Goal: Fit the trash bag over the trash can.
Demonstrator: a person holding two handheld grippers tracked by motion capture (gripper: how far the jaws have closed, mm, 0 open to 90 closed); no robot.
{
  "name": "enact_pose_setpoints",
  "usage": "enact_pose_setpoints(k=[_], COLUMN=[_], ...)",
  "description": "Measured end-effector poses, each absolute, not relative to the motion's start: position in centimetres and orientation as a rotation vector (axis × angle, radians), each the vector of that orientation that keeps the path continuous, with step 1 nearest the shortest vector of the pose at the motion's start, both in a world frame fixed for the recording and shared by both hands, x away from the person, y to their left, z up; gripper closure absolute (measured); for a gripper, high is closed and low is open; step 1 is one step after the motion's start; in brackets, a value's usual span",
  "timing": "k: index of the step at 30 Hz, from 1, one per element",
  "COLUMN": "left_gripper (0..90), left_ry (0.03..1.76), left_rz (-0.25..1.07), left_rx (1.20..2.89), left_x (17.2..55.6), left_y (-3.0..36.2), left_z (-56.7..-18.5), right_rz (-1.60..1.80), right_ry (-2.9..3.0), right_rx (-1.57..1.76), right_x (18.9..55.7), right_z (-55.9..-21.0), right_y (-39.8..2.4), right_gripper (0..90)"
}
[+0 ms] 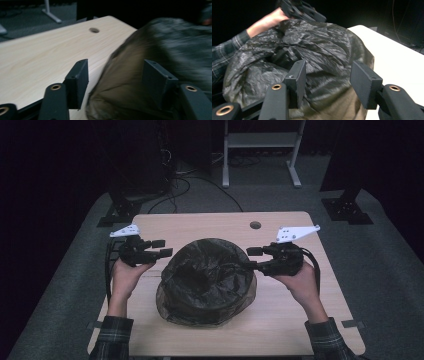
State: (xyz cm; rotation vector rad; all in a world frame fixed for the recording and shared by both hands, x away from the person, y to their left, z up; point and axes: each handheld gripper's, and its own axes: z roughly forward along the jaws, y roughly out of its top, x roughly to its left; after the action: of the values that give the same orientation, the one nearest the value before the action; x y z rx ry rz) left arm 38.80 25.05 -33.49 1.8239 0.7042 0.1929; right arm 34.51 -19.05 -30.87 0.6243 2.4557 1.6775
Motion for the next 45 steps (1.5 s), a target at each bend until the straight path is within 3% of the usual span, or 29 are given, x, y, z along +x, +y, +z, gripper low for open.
enact_pose_setpoints(k=[9,12,13,17,20,29,40,42,45], left_gripper=[32.1,34.7,41.5,77.0,89.0,89.2,87.2,81.2,64.9], left_ry=[0.501,0.462,0.446,0.407,0.422,0.526,0.609,0.622,0.624], left_rz=[0.19,0.195,0.195,0.234,0.229,0.323,0.319,0.33,0.303], left_rx=[1.85,1.898,1.919,1.999,1.976,1.93,1.959,1.955,1.908], left_x=[33.8,33.4,33.4,33.6,34.1,36.9,40.3,40.3,40.0], left_y=[22.5,21.3,20.9,19.7,19.5,19.8,18.7,18.9,19.5], left_z=[-30.3,-30.3,-30.5,-30.9,-30.8,-30.0,-31.3,-31.2,-30.8], right_rz=[1.645,1.581,1.567,1.513,1.507,1.524,1.516,1.506,1.525], right_ry=[2.527,2.557,2.565,2.568,2.561,2.411,2.374,2.364,2.344], right_rx=[0.513,0.494,0.494,0.502,0.532,0.706,0.828,0.829,0.835], right_x=[34.3,34.3,34.4,34.5,34.8,36.8,39.0,39.0,38.8], right_z=[-30.1,-30.1,-30.2,-30.3,-30.4,-30.8,-32.6,-32.6,-32.4], right_y=[-15.8,-14.6,-14.3,-14.1,-14.5,-18.3,-20.0,-20.0,-20.2], right_gripper=[40.6,45.7,49.0,82.1,89.7,89.8,89.3,76.6,60.3])
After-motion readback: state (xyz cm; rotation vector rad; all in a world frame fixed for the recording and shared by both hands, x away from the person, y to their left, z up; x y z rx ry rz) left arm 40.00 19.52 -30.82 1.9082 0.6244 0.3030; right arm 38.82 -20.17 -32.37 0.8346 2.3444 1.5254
